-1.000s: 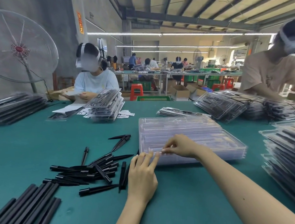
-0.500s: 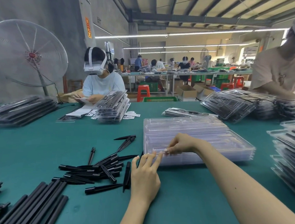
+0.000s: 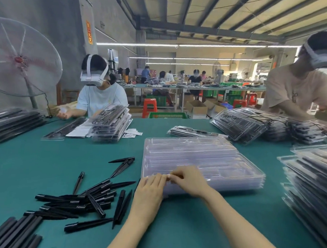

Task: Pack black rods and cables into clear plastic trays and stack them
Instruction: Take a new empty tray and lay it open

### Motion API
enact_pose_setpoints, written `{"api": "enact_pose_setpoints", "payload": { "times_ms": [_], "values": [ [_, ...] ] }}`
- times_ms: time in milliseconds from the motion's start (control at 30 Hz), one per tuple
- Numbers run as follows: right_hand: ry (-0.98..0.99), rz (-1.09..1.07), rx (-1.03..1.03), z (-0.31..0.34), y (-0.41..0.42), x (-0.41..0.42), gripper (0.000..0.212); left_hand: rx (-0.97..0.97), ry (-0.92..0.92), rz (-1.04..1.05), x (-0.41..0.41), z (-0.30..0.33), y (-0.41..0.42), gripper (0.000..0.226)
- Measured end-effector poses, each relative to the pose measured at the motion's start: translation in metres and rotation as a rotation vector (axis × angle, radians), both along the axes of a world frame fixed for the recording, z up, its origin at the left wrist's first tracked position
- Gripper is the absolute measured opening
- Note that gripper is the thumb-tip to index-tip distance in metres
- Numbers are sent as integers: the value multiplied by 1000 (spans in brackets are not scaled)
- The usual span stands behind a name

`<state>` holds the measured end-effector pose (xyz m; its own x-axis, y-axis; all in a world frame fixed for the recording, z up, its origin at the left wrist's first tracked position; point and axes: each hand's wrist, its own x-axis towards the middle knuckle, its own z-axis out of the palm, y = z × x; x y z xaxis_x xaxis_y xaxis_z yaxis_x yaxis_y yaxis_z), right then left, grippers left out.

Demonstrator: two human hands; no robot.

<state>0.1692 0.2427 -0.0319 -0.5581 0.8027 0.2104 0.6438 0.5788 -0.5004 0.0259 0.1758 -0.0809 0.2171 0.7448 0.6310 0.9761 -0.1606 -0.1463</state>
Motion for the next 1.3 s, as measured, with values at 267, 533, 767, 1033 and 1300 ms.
{"api": "enact_pose_setpoints", "payload": {
  "times_ms": [267,533,767,1033,1300],
  "values": [
    [-204,-149,179,-7,-14,91,41,34,112,13,-44,5,-5,73],
    [-23,-117,24,7,-51,77,29,-200,52,125,-69,21,-57,59],
    [-53,-200,-23,29,-71,70,21,-367,-10,173,-17,20,-92,67],
    [-119,-198,0,29,-67,69,15,-399,-215,5,53,-13,-90,71],
    [-187,-101,-53,37,-51,67,15,-220,-209,27,60,-9,-107,83]
  ]
}}
